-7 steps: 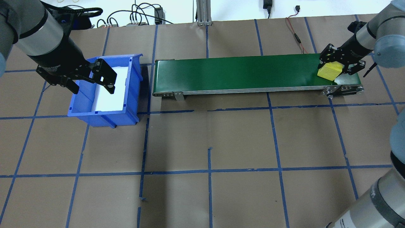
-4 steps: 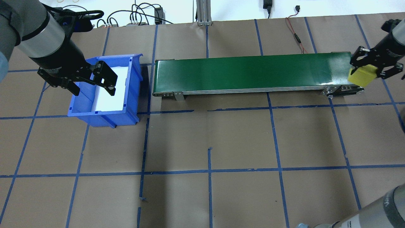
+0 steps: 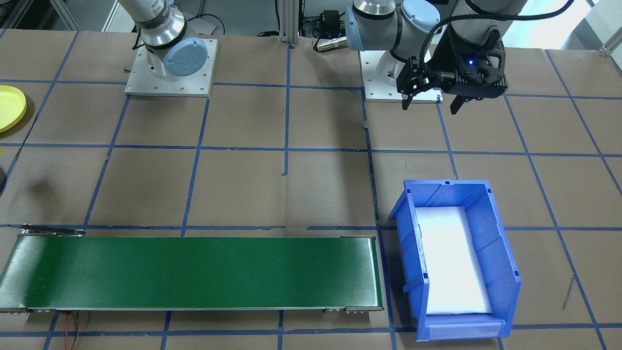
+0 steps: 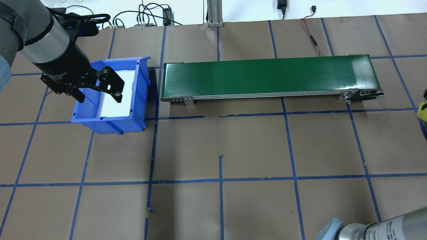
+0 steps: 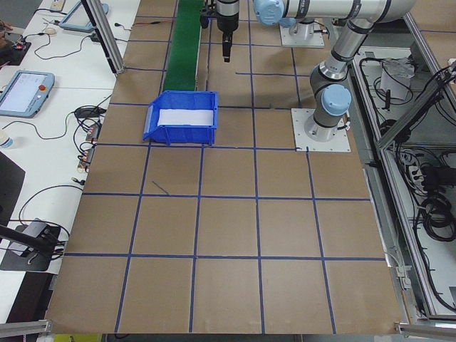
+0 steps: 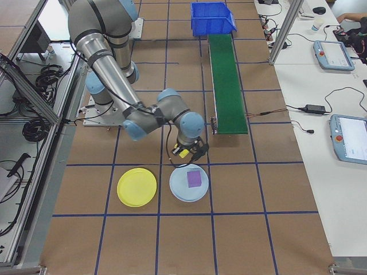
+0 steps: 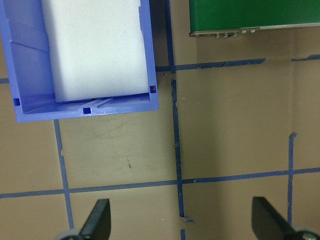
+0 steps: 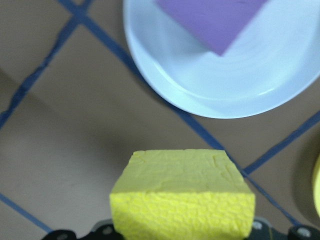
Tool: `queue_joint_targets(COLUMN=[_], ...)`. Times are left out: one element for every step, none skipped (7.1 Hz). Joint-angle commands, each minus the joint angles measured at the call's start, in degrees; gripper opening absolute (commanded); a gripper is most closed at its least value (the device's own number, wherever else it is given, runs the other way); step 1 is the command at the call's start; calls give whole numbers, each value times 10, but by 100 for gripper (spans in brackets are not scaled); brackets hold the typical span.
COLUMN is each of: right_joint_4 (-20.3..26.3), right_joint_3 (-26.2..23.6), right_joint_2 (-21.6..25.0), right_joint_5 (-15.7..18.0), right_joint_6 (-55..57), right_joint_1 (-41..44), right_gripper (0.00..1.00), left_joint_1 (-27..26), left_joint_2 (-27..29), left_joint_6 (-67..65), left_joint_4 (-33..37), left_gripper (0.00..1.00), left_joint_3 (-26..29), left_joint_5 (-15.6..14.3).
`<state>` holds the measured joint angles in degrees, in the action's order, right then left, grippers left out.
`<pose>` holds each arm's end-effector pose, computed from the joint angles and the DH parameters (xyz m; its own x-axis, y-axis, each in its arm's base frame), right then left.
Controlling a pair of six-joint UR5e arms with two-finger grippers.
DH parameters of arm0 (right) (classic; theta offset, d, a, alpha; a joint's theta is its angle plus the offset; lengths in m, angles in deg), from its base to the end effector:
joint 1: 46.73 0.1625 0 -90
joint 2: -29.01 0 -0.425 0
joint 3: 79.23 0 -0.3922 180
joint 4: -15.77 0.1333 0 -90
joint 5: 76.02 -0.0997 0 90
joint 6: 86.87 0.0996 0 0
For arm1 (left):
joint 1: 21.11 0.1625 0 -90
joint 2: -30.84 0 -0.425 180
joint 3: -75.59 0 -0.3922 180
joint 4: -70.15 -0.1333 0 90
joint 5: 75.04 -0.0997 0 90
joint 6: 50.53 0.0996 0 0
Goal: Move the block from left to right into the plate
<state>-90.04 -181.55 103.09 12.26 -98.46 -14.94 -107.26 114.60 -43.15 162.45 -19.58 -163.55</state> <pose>-0.3855 -0.3993 0.2669 -0.6772 0.7323 -0.0720 0.7084 0.6753 0.2050 -0.1058 -0.4516 0.4906 -0.9977 0.0610 0.0285 0.0615 0.9979 0.0179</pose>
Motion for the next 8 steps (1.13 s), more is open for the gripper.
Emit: queue_joint_targets(right_joint_4=[-85, -86, -86, -86, -87, -87, -89, -90], right_joint_3=[-65, -69, -70, -72, -72, -68, -66, -64], right_joint_2=[4, 3, -1, -2, -2, -2, -2, -2], right_joint_5=[9, 12, 26, 41, 48, 48, 43, 42], right_joint_6=[-132, -172, -192, -195, -194, -194, -193, -193], right_joint_1=[-137, -176, -197, -207, -209, -209, -209, -209], right_gripper=[51, 52, 53, 58, 66, 84, 100, 100], left_joint_1=[-1, -1, -1, -1, -1, -1, -1, -1], left_joint_2=[0, 0, 0, 0, 0, 0, 0, 0], left_joint_6=[0, 0, 0, 0, 0, 0, -1, -1], left_joint_4=[0, 0, 0, 0, 0, 0, 0, 0], left_gripper=[100, 100, 100, 100, 100, 100, 100, 100], left_joint_3=[0, 0, 0, 0, 0, 0, 0, 0], left_joint_5=[0, 0, 0, 0, 0, 0, 0, 0])
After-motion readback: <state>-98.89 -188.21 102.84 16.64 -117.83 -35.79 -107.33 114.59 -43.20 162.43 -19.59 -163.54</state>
